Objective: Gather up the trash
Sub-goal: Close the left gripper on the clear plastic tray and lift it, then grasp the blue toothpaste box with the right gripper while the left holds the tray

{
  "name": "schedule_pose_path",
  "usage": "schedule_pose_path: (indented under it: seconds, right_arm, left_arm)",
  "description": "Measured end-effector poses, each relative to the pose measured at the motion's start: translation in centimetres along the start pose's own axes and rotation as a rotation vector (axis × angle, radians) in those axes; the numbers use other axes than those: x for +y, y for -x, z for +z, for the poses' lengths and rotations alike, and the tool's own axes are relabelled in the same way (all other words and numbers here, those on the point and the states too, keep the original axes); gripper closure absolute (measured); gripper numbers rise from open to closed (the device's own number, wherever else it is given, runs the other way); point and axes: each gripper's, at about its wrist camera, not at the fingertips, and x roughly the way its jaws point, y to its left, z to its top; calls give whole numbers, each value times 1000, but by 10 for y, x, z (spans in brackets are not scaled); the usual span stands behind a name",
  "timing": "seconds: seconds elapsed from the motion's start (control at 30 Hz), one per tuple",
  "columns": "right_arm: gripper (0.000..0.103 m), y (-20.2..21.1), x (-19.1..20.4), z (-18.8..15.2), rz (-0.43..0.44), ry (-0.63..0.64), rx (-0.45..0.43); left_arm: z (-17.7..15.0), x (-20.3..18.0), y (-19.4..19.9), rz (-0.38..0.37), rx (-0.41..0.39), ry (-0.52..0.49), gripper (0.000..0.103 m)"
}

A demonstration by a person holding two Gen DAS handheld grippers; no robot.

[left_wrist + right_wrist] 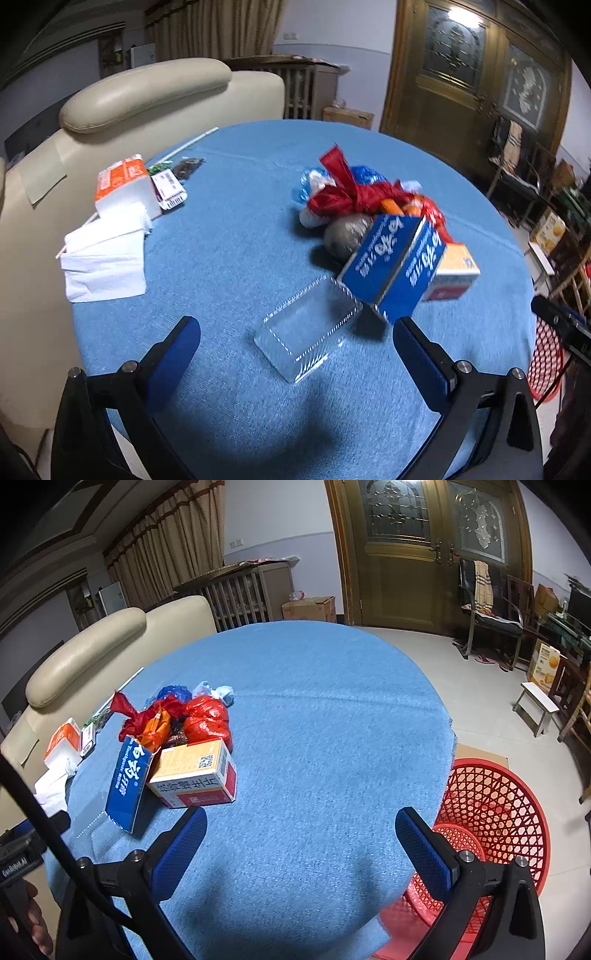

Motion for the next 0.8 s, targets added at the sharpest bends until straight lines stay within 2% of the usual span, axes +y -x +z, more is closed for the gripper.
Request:
schedule_pose_path:
  seconds: [0.2, 0.3, 0.43, 0.57, 0.63, 0.67, 0.8]
  right_arm:
    - [0, -2, 7, -4, -8, 30, 8]
    - [0, -6, 8, -5, -9, 32, 20]
    - [0, -10, 14, -8, 4, 40, 24]
    - [0, -13, 19, -9, 5, 52, 33]
    - [0, -14, 22, -10, 4, 58, 39]
    - [0, -15, 23, -10, 0, 64, 41]
    - [0, -18, 28, -11, -1, 75, 54]
  left_arm:
    - [-8, 3, -19, -14, 47, -64, 0]
    - [-6, 3, -28, -4, 51, -119, 0]
    - [1, 10, -40, 0, 55, -140, 0]
    - [2, 13, -52, -49, 85, -171, 0]
    - [-1, 12, -56, -68, 98, -194, 20]
    - [-2, 12, -59, -86, 117, -194, 47]
    - [-6, 20, -54, -110, 109, -122, 47]
